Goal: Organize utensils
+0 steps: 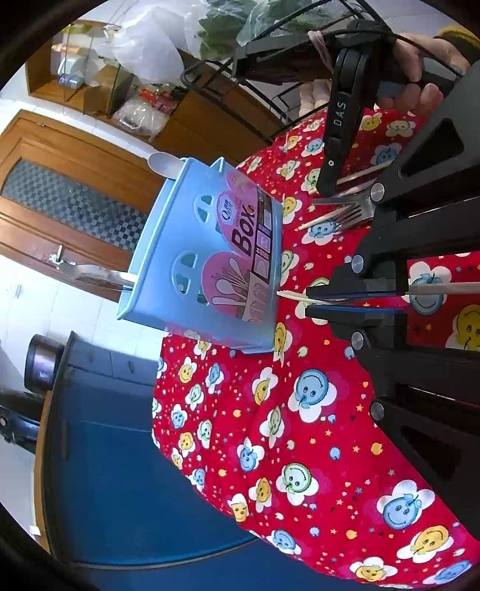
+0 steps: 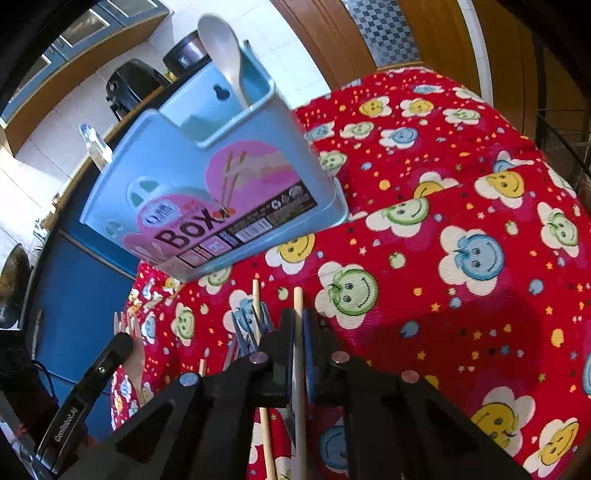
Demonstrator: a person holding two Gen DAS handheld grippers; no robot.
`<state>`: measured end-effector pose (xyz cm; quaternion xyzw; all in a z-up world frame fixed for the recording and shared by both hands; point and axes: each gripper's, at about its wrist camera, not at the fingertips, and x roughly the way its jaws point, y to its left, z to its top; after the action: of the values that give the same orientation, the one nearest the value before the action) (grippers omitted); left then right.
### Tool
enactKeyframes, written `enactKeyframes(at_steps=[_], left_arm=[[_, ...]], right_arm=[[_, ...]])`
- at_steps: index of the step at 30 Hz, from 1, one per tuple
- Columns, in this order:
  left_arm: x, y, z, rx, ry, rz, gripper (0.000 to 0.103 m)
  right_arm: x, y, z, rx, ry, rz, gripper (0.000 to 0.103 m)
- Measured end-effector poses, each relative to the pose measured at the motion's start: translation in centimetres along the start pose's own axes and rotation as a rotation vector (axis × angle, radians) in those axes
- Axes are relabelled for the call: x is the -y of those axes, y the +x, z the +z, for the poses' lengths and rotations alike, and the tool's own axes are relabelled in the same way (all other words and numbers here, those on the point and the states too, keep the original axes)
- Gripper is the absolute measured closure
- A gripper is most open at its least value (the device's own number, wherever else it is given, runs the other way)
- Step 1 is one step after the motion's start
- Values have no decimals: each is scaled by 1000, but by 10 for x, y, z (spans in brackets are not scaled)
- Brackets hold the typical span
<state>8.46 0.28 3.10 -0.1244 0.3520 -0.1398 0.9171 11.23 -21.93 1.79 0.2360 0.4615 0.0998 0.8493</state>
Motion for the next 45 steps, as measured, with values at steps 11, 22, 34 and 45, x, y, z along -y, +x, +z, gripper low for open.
enactKeyframes(at_steps=[11,22,34,45], left_arm=[[5,-24,6,84,10,-18,101],[15,-53,20,174,28,-26,101],[31,-82,52,288,77,-30,101],[49,-101,110,425,153,21,101]], right_arm=[[-18,-55,-4,155,-76,58,97],[-50,-101,-3,325,-198,90,97],[-62,-125,14,436,-234,140,97],[-68,-128,41,494,-243,170,97]])
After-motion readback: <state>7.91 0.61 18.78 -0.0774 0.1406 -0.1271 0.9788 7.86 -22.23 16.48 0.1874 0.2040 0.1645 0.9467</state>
